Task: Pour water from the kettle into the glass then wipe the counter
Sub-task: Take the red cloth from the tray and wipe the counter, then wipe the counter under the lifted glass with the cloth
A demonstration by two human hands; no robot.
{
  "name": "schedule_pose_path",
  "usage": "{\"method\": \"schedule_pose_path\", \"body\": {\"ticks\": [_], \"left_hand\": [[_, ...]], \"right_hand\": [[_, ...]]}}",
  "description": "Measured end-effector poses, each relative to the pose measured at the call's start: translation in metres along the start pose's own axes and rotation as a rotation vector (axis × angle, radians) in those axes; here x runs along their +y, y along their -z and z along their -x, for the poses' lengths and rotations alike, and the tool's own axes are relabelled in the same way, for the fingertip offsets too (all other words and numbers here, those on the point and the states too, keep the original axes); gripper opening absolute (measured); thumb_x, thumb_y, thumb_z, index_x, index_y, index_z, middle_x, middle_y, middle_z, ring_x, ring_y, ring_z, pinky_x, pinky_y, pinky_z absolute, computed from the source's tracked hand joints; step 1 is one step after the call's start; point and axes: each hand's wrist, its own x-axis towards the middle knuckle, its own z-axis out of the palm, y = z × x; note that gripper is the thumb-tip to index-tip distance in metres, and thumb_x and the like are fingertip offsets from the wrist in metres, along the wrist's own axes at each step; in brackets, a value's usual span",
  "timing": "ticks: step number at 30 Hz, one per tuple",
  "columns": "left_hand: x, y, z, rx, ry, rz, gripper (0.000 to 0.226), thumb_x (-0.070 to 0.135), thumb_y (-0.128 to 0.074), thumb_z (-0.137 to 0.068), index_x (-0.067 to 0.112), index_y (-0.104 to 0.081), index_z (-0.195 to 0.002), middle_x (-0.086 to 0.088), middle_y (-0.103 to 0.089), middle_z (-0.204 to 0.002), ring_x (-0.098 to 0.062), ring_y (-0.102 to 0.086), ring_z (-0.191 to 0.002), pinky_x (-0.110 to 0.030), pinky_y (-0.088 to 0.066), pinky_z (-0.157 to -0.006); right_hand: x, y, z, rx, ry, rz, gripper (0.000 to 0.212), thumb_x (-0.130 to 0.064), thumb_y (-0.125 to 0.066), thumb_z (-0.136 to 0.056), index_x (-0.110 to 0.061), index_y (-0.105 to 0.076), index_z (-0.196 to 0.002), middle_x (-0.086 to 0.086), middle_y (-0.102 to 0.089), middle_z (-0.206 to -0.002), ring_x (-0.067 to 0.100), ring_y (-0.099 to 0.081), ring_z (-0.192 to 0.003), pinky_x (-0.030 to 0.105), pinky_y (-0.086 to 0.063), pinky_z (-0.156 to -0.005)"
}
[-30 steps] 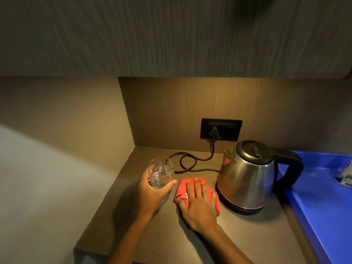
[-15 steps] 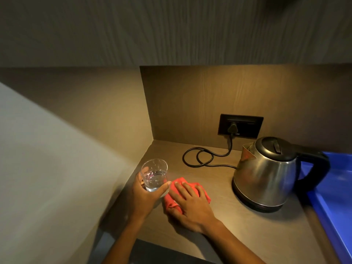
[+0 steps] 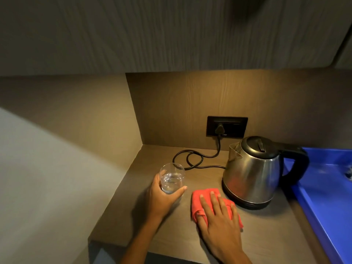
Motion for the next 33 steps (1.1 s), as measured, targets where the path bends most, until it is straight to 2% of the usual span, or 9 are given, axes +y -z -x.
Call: {"method": "schedule_pose_path", "body": {"ticks": [5, 8, 10, 13, 17, 20, 24, 30, 33], "left_hand": [[0.001, -0.015, -0.004, -0.042, 0.022, -0.084, 0.102, 0.077, -0.073, -0.043, 0.032, -0.045, -0.130, 0.003, -0.063, -0.125, -0.014, -0.060, -0.109, -0.038, -0.056, -0.090], [0.000, -0.021, -0.007, -0.060, 0.024, -0.119, 0.100, 0.079, -0.072, -0.043, 0.034, -0.044, -0.129, 0.006, -0.064, -0.124, -0.012, -0.059, -0.107, -0.031, -0.053, -0.085], [0.000, -0.024, -0.008, -0.063, 0.023, -0.118, 0.092, 0.078, -0.072, -0.044, 0.040, -0.044, -0.123, 0.007, -0.064, -0.121, -0.013, -0.060, -0.106, -0.031, -0.053, -0.084], [0.000, -0.025, -0.006, -0.068, 0.017, -0.124, 0.086, 0.078, -0.071, -0.046, 0.049, -0.039, -0.121, 0.011, -0.063, -0.117, -0.013, -0.060, -0.105, -0.031, -0.053, -0.081], [0.007, -0.021, 0.012, 0.018, 0.035, -0.042, 0.102, 0.057, -0.082, -0.059, 0.033, -0.031, -0.143, 0.000, -0.041, -0.147, -0.021, -0.040, -0.133, -0.039, -0.043, -0.098], [0.009, -0.013, 0.046, 0.192, -0.237, -0.052, 0.054, 0.049, -0.070, -0.073, 0.028, -0.054, -0.120, -0.002, -0.055, -0.124, -0.014, -0.055, -0.108, -0.028, -0.050, -0.082], [0.024, -0.018, 0.071, -0.049, -0.148, -0.202, 0.011, 0.030, -0.068, -0.085, 0.026, -0.062, -0.093, 0.003, -0.063, -0.098, -0.014, -0.063, -0.087, -0.027, -0.056, -0.069], [0.056, -0.034, 0.086, -0.129, -0.011, -0.239, 0.041, 0.040, -0.063, -0.088, 0.023, -0.057, -0.125, -0.003, -0.061, -0.124, -0.020, -0.060, -0.108, -0.042, -0.052, -0.092], [0.079, -0.039, 0.099, -0.206, 0.232, 0.135, 0.065, 0.048, -0.068, -0.082, 0.026, -0.043, -0.137, 0.001, -0.060, -0.117, -0.019, -0.064, -0.102, -0.044, -0.055, -0.089]], "right_hand": [[0.002, 0.002, -0.010, -0.060, -0.039, -0.071, 0.067, -0.065, -0.019, -0.094, -0.041, 0.003, -0.153, -0.001, 0.007, -0.165, 0.018, 0.012, -0.149, 0.051, 0.009, -0.117], [0.017, 0.022, 0.000, 0.012, -0.101, -0.190, 0.065, -0.065, -0.039, -0.089, -0.038, -0.033, -0.147, 0.000, -0.028, -0.159, 0.018, -0.017, -0.147, 0.044, -0.014, -0.116], [0.028, 0.035, 0.011, 0.173, -0.250, -0.161, 0.049, -0.058, -0.052, -0.085, -0.032, -0.056, -0.126, -0.001, -0.055, -0.130, 0.022, -0.045, -0.127, 0.040, -0.033, -0.101], [0.038, 0.046, 0.017, 0.091, -0.442, -0.055, 0.056, -0.070, -0.044, -0.086, -0.027, -0.056, -0.120, 0.001, -0.059, -0.117, 0.024, -0.053, -0.114, 0.038, -0.041, -0.090], [0.040, 0.050, 0.001, -0.003, -0.568, -0.369, 0.070, -0.082, -0.048, -0.075, -0.021, -0.060, -0.105, 0.008, -0.069, -0.110, 0.029, -0.063, -0.105, 0.036, -0.047, -0.081], [0.039, 0.042, -0.014, -0.079, -0.602, -0.395, 0.066, -0.075, -0.060, -0.073, -0.016, -0.059, -0.103, 0.011, -0.069, -0.113, 0.031, -0.063, -0.106, 0.035, -0.047, -0.079], [0.030, 0.039, -0.018, 0.005, -0.490, -0.481, 0.036, -0.045, -0.071, -0.073, -0.014, -0.058, -0.089, 0.011, -0.066, -0.098, 0.032, -0.062, -0.095, 0.036, -0.047, -0.073], [0.033, 0.054, -0.004, 0.095, -0.353, -1.114, 0.026, -0.006, -0.075, -0.072, -0.014, -0.050, -0.070, 0.004, -0.061, -0.063, 0.019, -0.058, -0.059, 0.034, -0.047, -0.053], [0.065, 0.075, 0.016, 0.044, -0.302, -1.477, 0.030, -0.006, -0.082, -0.070, -0.005, -0.058, -0.087, 0.008, -0.071, -0.074, 0.018, -0.069, -0.063, 0.029, -0.053, -0.050]]}}
